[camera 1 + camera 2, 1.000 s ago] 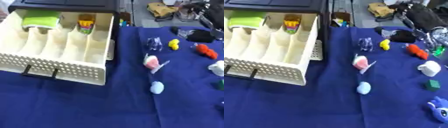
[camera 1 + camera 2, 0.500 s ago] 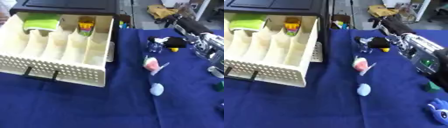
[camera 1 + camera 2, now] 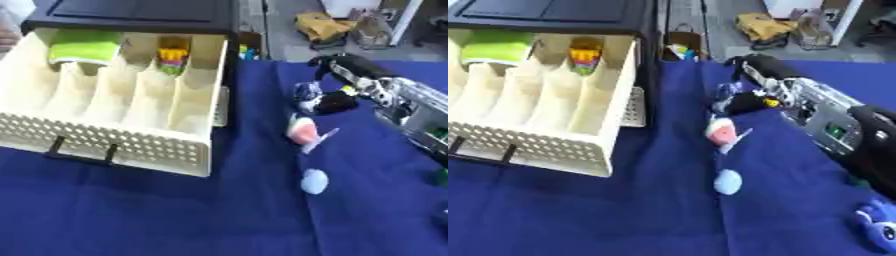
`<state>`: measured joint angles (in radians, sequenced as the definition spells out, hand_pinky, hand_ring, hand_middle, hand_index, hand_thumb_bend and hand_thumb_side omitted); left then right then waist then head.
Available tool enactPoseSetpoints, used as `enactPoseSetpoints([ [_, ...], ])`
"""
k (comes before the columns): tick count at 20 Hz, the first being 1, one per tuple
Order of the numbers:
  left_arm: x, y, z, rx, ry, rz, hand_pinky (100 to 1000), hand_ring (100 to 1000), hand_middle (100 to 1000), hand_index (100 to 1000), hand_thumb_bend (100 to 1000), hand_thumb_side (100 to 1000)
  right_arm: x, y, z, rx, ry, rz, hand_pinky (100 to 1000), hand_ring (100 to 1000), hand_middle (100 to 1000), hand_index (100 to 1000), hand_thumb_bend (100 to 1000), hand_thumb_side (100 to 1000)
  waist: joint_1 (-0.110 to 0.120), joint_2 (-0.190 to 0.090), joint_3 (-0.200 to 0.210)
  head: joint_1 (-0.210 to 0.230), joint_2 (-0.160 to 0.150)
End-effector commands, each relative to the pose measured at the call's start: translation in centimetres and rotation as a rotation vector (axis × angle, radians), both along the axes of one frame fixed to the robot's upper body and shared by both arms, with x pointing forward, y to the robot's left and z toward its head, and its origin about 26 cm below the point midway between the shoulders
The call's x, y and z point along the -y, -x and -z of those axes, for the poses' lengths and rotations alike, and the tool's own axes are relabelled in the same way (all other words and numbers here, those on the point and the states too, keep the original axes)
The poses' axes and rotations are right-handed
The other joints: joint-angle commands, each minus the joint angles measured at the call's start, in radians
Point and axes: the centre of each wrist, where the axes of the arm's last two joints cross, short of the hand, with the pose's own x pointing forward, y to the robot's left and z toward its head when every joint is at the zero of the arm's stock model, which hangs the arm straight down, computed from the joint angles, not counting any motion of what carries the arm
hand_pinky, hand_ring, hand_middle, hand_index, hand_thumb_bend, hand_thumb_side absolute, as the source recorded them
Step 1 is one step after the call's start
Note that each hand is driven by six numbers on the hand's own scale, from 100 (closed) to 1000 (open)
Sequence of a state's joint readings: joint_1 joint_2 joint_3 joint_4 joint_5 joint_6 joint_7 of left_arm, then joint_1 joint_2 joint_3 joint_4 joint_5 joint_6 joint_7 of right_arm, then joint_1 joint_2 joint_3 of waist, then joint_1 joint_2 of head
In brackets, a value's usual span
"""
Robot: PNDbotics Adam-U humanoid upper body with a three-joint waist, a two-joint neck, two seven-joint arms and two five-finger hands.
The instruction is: Pick up objects from table and place into drawer.
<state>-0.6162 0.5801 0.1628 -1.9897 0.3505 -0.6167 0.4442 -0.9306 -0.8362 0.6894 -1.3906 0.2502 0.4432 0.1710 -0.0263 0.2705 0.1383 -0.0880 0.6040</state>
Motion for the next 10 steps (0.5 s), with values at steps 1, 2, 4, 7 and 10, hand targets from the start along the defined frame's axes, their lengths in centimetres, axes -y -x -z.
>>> enactPoseSetpoints([
  [1,-0.1,0.4,-0.7,0.020,-0.014,-0.006,413,495,568,763,180,976,0.3,0.5,-1.3,-0.019,-0.005,0.002,822,870,693,920,584,476,0.004,-0.019,0.001,0.002,-0.014],
  [2,-0.1,0.4,-0.7,0.019,-0.013,-0.006,413,494,568,763,179,976,0.4,0.6,-1.2,-0.033,-0.002,0.002,821,870,694,918,590,477,0.004,-0.018,0.001,0.002,-0.014],
  [4,-0.1,0.4,-0.6,0.018,-0.011,-0.006,412,493,568,763,177,977,0.6,0.7,-1.1,-0.062,0.001,0.001,819,869,697,914,593,481,0.004,-0.016,0.001,0.002,-0.015],
  [7,0.0,0.4,-0.6,0.017,-0.010,-0.007,411,492,568,763,179,977,1.0,1.2,-1.1,-0.098,0.001,-0.006,815,866,692,905,607,498,0.006,-0.014,0.002,0.004,-0.016],
  [10,-0.1,0.4,-0.6,0.016,-0.010,-0.008,411,492,568,763,179,978,1.2,1.8,-1.5,-0.122,0.006,-0.019,813,863,685,895,613,502,0.007,-0.012,0.001,0.007,-0.019],
])
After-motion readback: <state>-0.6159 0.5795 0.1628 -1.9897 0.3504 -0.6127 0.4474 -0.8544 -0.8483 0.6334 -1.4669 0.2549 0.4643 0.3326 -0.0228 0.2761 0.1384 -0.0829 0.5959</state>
